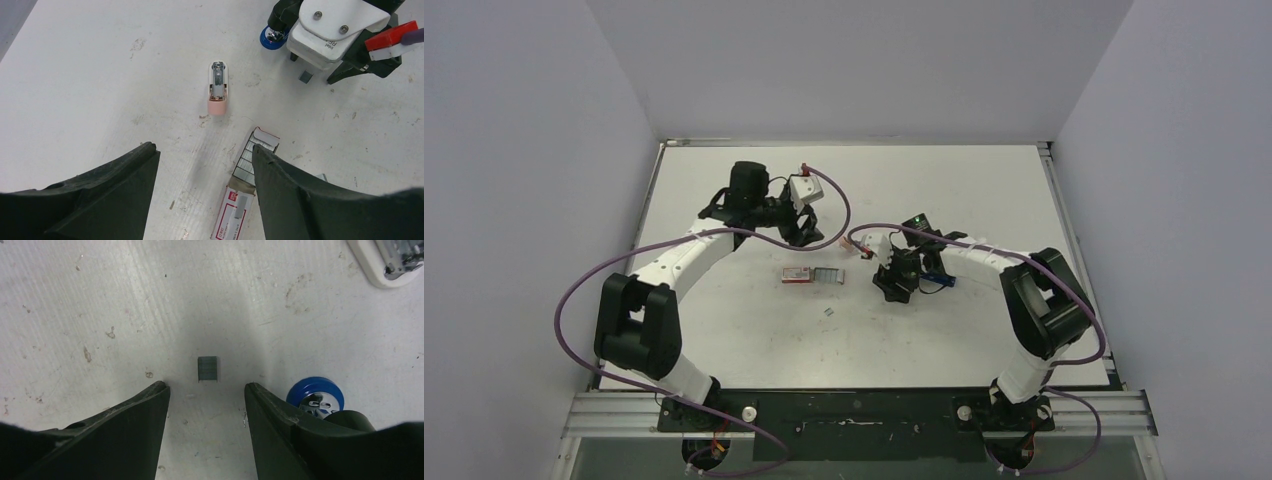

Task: Load the staples into the stapler
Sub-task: Pick up the staple from the center of the board.

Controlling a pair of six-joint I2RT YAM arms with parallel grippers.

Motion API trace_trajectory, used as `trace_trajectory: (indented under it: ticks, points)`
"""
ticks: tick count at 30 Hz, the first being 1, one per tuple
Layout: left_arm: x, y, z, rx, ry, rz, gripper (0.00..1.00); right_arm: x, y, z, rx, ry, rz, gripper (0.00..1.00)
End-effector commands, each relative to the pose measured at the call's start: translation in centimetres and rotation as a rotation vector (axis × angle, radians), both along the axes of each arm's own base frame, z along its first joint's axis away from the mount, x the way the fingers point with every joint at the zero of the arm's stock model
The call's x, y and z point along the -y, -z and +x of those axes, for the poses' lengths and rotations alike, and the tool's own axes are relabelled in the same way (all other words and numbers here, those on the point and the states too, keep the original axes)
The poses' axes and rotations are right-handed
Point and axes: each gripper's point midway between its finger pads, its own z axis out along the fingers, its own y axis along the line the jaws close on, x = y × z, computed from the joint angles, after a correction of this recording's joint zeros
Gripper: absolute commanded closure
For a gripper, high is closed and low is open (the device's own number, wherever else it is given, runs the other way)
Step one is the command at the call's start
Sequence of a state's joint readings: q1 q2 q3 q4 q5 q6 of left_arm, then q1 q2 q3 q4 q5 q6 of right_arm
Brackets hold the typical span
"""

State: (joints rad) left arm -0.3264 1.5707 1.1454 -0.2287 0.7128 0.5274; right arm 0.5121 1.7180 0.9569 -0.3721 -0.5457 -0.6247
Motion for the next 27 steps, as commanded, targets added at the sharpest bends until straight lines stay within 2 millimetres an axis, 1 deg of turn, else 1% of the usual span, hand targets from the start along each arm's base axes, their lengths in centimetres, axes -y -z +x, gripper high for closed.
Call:
trace_trajectory:
  ticks: [1, 7, 13, 18, 20, 27]
  points:
    - [0.0, -2.1, 0.1, 0.043, 0.005, -0.051, 0.34, -0.4, 0.6, 1.4, 0.053, 0.000, -0.007, 0.44]
    - [-0.5, -2.3, 0.1, 0.043, -0.004, -0.059, 0.33, -0.5, 1.3, 1.2, 0.035, -0.008, -0.009, 0.52]
    - [-1.0, -2.2, 0.0, 0.046, -0.014, -0.056, 0.33, -0.6, 1.5, 0.9, 0.023, -0.023, -0.006, 0.69]
    - [-1.2, -2.3, 0.0, 0.051, -0.018, -0.054, 0.33, -1.0, 1.3, 0.7, 0.007, -0.028, 0.019, 0.79]
    - [-1.2, -2.6, 0.2, 0.053, -0.023, -0.058, 0.32, -1.3, 1.0, 0.7, 0.005, -0.037, 0.037, 0.82]
    - [-1.2, -2.9, 0.2, 0.043, -0.023, -0.055, 0.32, -1.6, -1.0, 0.4, 0.030, -0.060, 0.092, 0.89]
